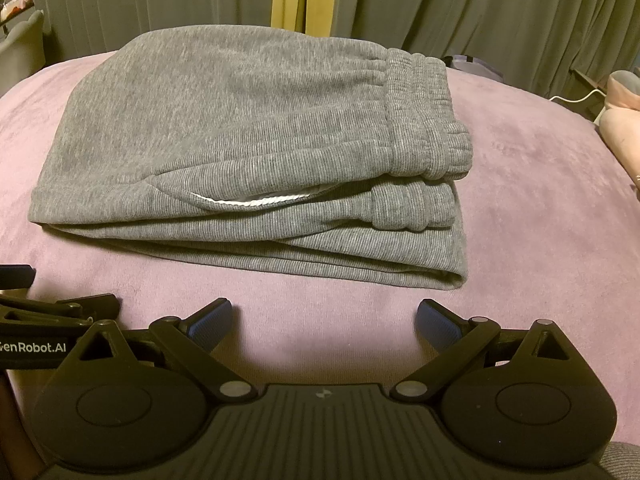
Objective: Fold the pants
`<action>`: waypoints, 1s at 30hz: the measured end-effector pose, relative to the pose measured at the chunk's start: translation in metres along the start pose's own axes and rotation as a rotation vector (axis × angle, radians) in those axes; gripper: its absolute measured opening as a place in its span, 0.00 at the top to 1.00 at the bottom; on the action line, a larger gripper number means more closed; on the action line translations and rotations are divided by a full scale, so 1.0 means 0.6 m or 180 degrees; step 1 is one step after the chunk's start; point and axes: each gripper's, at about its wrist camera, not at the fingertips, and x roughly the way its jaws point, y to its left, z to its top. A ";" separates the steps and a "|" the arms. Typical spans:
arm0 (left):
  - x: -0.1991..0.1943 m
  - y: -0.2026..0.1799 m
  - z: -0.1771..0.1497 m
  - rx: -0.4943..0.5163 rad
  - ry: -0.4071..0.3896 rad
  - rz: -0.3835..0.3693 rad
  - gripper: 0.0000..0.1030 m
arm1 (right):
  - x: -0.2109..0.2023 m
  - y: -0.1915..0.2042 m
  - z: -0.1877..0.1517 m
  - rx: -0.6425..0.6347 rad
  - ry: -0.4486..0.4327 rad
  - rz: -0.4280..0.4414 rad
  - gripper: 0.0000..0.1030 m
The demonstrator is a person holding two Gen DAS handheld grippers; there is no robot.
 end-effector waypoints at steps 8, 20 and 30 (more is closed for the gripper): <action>0.004 0.003 0.004 -0.0003 0.0028 -0.0022 0.00 | 0.000 -0.001 0.000 0.0000 -0.0002 0.0002 0.04; 0.006 0.002 0.004 0.0001 0.0034 -0.0026 0.00 | 0.000 -0.001 0.000 -0.0002 -0.0002 0.0004 0.04; 0.008 0.004 0.004 -0.0010 0.0031 -0.0038 0.00 | 0.000 -0.001 0.000 -0.0001 -0.0002 0.0003 0.04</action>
